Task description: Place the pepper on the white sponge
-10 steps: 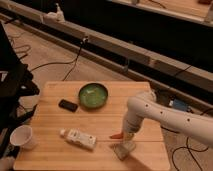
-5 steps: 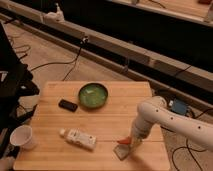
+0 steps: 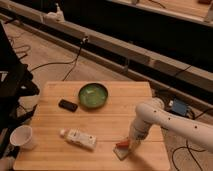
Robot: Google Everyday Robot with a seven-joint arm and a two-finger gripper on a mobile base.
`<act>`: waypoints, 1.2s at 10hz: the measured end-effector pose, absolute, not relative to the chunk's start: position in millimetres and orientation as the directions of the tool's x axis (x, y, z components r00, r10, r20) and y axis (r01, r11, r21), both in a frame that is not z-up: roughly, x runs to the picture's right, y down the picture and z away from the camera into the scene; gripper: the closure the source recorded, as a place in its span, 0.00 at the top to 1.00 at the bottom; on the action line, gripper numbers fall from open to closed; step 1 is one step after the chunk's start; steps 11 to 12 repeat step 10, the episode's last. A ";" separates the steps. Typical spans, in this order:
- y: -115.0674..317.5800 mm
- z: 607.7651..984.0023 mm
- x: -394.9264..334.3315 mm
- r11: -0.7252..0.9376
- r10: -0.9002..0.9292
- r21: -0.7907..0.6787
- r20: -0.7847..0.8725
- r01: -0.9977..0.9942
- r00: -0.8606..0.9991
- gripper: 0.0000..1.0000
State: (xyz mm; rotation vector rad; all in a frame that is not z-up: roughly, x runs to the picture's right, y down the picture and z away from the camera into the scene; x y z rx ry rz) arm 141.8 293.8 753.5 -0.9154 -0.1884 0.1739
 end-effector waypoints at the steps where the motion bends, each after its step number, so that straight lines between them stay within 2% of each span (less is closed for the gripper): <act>1: 293.7 753.3 141.9 0.597 0.227 -0.800 0.089 -0.067 0.970 0.74; 4: 283.5 751.8 144.5 0.614 0.205 -0.787 0.089 -0.058 0.975 0.74; 10: 217.9 715.7 164.8 0.716 0.139 -0.694 0.030 -0.080 0.990 0.74; 12: 217.9 715.7 164.8 0.716 0.139 -0.694 0.030 -0.080 0.990 0.74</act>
